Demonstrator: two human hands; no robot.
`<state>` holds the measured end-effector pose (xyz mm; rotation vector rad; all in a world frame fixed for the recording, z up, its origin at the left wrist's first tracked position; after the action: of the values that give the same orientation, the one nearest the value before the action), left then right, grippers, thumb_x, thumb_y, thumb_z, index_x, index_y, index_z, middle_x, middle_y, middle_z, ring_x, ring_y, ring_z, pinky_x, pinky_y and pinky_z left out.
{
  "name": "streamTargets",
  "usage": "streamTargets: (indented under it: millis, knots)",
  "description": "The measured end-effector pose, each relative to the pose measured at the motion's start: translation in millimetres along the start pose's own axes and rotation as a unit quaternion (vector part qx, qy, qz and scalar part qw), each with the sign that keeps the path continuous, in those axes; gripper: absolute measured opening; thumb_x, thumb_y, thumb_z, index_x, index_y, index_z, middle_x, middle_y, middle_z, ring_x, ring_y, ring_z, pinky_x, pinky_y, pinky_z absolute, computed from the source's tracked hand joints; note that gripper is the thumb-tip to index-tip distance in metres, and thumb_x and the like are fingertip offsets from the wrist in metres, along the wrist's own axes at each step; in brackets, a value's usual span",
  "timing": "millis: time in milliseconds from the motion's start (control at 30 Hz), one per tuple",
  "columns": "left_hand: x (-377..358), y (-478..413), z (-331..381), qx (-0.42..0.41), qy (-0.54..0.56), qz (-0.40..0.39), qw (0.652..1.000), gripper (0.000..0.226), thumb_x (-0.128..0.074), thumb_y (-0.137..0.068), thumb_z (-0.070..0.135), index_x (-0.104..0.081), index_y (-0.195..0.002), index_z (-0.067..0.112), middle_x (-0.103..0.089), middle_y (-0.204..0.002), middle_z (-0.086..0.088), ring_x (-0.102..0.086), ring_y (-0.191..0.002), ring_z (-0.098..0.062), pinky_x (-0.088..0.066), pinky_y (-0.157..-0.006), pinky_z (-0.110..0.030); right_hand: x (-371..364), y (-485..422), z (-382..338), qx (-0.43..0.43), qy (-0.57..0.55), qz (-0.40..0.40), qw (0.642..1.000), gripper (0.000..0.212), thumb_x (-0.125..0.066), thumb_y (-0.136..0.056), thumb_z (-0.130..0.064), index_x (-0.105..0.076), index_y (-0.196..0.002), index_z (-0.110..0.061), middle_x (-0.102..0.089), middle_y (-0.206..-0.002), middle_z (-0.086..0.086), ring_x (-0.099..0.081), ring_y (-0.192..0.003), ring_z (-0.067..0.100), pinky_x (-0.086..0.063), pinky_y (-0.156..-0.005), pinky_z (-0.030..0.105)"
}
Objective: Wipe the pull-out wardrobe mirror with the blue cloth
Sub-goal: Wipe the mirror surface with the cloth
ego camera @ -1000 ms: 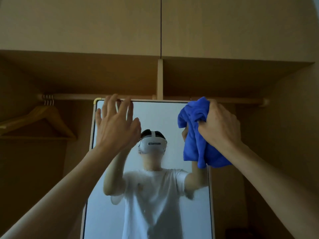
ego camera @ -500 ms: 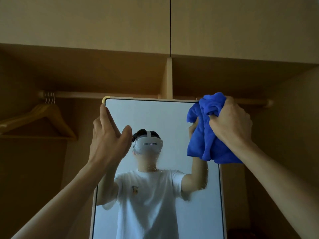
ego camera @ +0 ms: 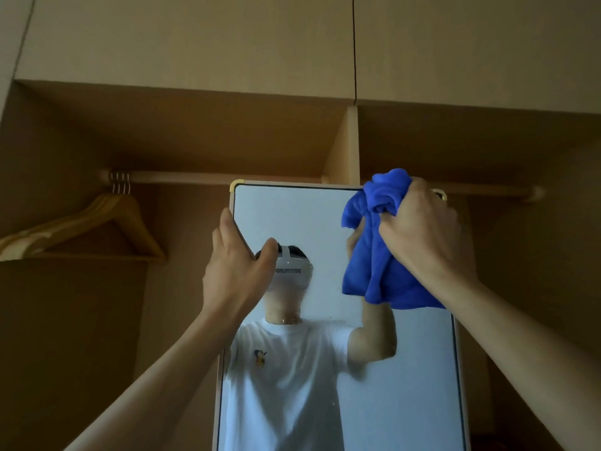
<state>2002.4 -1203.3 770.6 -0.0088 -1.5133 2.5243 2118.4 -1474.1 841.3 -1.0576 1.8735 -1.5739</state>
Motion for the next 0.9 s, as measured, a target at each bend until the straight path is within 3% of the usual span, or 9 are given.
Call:
streamTargets:
  millis: [100, 200, 333, 467, 600, 667, 733, 800, 900]
  knots:
    - [4, 5, -1, -0.005, 0.008, -0.008, 1.0, 0.078, -0.058, -0.093, 0.047, -0.015, -0.156, 0.03, -0.041, -0.147, 0.003, -0.047, -0.089, -0.006, -0.037, -0.074, -0.028, -8, 4, -25, -0.003, -0.013, -0.006, 1.0, 0.035, -0.065, -0.092, -0.029, -0.052, -0.114, -0.005, -0.061, -0.092, 0.008, -0.065, -0.079, 0.03, -0.044, -0.062, 0.034]
    - [5, 11, -3, -0.008, 0.026, -0.023, 0.999, 0.074, -0.06, -0.092, 0.04, -0.019, -0.153, 0.033, -0.042, -0.13, 0.016, -0.046, -0.078, 0.007, -0.032, -0.062, -0.017, -17, 7, -52, 0.006, -0.014, -0.006, 1.0, 0.036, -0.067, -0.091, -0.029, -0.052, -0.113, -0.005, -0.063, -0.094, 0.01, -0.066, -0.08, 0.033, -0.044, -0.062, 0.035]
    - [9, 17, -8, -0.003, 0.045, -0.045, 0.998, 0.065, -0.061, -0.088, 0.031, -0.029, -0.144, 0.036, -0.05, -0.123, 0.015, -0.052, -0.085, -0.004, -0.036, -0.065, -0.02, -29, 12, -94, 0.04, -0.018, -0.007, 0.999, 0.037, -0.066, -0.091, -0.027, -0.052, -0.117, -0.006, -0.065, -0.098, 0.01, -0.067, -0.083, 0.034, -0.037, -0.062, 0.033]
    - [10, 29, -13, 0.006, 0.066, -0.07, 0.995, 0.07, -0.058, -0.088, 0.027, -0.024, -0.147, 0.046, -0.057, -0.121, 0.014, -0.059, -0.089, -0.005, -0.043, -0.069, -0.025, -37, 20, -136, 0.078, -0.034, -0.015, 0.996, 0.041, -0.067, -0.091, -0.029, -0.052, -0.121, -0.007, -0.065, -0.106, 0.01, -0.064, -0.081, 0.03, -0.032, -0.061, 0.029]
    - [11, 39, -21, 0.021, 0.085, -0.096, 0.992, 0.065, -0.051, -0.094, 0.03, -0.02, -0.149, 0.049, -0.06, -0.126, 0.011, -0.06, -0.089, 0.006, -0.043, -0.071, -0.019, -53, 30, -173, 0.116, -0.052, -0.046, 0.991, 0.042, -0.068, -0.091, -0.03, -0.052, -0.122, -0.007, -0.065, -0.111, 0.01, -0.068, -0.094, 0.031, -0.037, -0.066, 0.031]
    - [13, 43, -24, 0.024, 0.103, -0.109, 0.988, 0.064, -0.049, -0.096, 0.028, -0.02, -0.15, 0.05, -0.058, -0.134, 0.016, -0.06, -0.098, 0.009, -0.05, -0.08, -0.023, -61, 36, -188, 0.137, -0.054, -0.067, 0.987, 0.039, -0.067, -0.091, -0.029, -0.052, -0.12, -0.007, -0.066, -0.107, 0.009, -0.068, -0.091, 0.03, -0.038, -0.066, 0.031]
    - [15, 47, -28, 0.03, 0.114, -0.124, 0.985, 0.065, -0.047, -0.097, 0.026, -0.021, -0.152, 0.048, -0.057, -0.14, 0.012, -0.061, -0.107, -0.002, -0.052, -0.093, -0.035, -67, 39, -194, 0.15, -0.055, -0.095, 0.983, 0.038, -0.067, -0.091, -0.027, -0.052, -0.12, -0.007, -0.067, -0.105, 0.008, -0.067, -0.091, 0.031, -0.038, -0.066, 0.032]
    - [14, 51, -34, 0.033, 0.121, -0.141, 0.982, 0.062, -0.048, -0.098, 0.025, -0.024, -0.151, 0.046, -0.061, -0.132, 0.007, -0.061, -0.102, -0.006, -0.05, -0.088, -0.03, -68, 36, -194, 0.159, -0.054, -0.131, 0.977, 0.037, -0.066, -0.089, -0.023, -0.053, -0.121, -0.009, -0.067, -0.104, 0.008, -0.066, -0.091, 0.033, -0.039, -0.067, 0.034]
    - [15, 60, -41, 0.028, 0.132, -0.153, 0.979, 0.06, -0.05, -0.1, 0.024, -0.028, -0.151, 0.045, -0.064, -0.121, 0.011, -0.061, -0.096, 0.001, -0.042, -0.074, -0.011, -59, 27, -199, 0.211, -0.007, -0.149, 0.966, 0.039, -0.063, -0.083, -0.013, -0.056, -0.121, -0.013, -0.067, -0.103, 0.005, -0.065, -0.09, 0.032, -0.04, -0.066, 0.035]
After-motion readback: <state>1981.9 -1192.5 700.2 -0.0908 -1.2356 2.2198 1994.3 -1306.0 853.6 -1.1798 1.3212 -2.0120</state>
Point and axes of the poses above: each hand's wrist, its own y-axis away from the middle knuckle, its own x-axis out of the back of the hand, z = x × y, the point moved 10 cm from there along -y, towards the middle knuckle
